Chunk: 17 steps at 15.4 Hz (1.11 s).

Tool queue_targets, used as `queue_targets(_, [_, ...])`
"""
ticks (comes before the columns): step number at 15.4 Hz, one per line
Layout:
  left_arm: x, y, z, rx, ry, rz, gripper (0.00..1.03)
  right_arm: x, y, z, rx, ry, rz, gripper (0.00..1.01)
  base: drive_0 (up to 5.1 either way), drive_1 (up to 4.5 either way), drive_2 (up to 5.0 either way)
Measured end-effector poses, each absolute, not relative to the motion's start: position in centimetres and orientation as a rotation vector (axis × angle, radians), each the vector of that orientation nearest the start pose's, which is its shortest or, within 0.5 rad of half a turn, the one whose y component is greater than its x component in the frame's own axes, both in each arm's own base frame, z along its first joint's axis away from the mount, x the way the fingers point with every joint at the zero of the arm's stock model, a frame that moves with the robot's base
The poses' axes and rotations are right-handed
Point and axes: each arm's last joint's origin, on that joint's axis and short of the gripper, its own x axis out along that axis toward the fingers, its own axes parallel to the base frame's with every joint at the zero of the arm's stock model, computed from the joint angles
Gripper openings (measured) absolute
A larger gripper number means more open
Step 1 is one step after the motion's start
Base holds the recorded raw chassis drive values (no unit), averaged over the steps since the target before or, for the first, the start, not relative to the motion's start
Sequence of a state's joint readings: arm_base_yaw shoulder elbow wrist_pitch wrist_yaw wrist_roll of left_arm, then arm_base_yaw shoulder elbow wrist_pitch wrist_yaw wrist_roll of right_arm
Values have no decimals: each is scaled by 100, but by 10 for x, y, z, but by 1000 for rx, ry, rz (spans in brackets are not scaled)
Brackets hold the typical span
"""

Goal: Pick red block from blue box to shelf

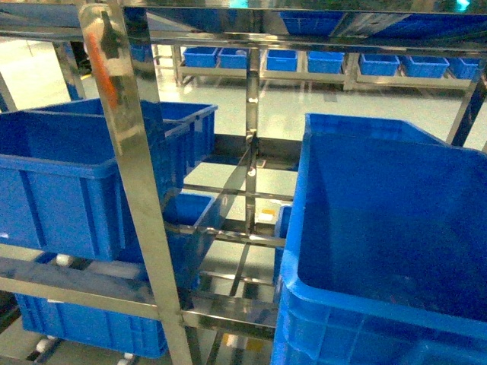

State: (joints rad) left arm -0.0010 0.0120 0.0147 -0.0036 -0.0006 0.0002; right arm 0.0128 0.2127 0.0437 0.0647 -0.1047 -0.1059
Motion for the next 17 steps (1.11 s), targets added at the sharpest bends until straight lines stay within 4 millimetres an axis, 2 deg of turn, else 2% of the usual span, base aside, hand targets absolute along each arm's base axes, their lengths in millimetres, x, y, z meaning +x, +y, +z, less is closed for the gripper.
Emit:
queue_targets(5, [98, 0, 167, 0, 5, 0, 98, 110, 4, 166, -100, 105, 123, 29, -1, 415, -418])
queue_targets(17, [98, 0, 167, 1, 1, 0, 98, 110, 4, 167, -101, 99, 123, 29, 0, 0, 0])
